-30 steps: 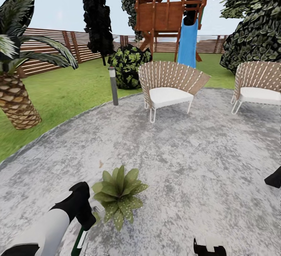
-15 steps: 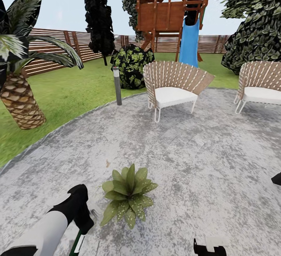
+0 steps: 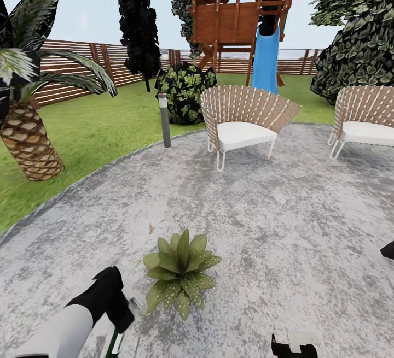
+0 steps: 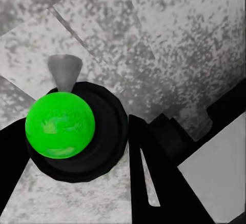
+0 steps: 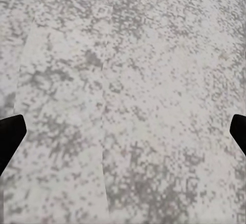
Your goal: Pick up the pesticide atomizer in the garden and spray insectifuge to fully cover both potted plants in the garden.
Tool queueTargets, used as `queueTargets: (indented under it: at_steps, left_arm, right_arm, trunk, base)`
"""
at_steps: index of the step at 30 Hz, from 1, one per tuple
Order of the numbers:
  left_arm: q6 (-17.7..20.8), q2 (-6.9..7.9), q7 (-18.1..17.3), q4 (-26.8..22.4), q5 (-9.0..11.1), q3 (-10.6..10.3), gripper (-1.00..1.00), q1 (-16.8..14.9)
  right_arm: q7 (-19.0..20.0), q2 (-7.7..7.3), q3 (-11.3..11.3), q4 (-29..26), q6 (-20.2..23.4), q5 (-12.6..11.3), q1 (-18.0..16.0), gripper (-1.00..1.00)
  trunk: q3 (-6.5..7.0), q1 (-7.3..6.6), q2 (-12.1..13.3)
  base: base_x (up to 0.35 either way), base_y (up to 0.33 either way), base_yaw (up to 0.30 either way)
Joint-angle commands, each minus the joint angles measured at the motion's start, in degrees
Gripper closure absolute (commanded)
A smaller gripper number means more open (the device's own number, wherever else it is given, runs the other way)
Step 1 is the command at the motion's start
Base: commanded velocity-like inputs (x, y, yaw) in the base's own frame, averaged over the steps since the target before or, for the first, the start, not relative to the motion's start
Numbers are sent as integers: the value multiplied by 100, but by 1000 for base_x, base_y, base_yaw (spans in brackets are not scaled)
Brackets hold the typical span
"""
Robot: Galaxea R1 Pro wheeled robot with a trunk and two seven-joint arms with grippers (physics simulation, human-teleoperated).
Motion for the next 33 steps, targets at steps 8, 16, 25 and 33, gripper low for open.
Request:
queueTargets:
  at_steps: [8, 16, 25, 33]
  left_arm:
    - [-104, -7, -27, -8, -33, 10, 100, 107]
    - [-132, 16, -18, -66, -61, 25, 100, 377]
    - [-131, 1, -18, -92, -28, 19, 100, 380]
    - [-131, -1, -18, -98, -29, -22, 100, 380]
  right_arm:
    - [-16, 2, -42, 7, -17, 54, -5, -100]
    - [-16, 2, -41, 15, -17, 57, -6, -100]
    - [-25, 3, -42, 7, -17, 53, -4, -100]
    - [-25, 3, -42, 7, -17, 52, -3, -100]
  trunk:
    - [-5, -1, -2]
    - [-5, -1, -2]
    - [-5, -1, -2]
    - [-5, -1, -2]
  base:
    - [0, 0, 0]
    - [0, 1, 0]
    - [0, 259, -45]
    - [0, 91, -278]
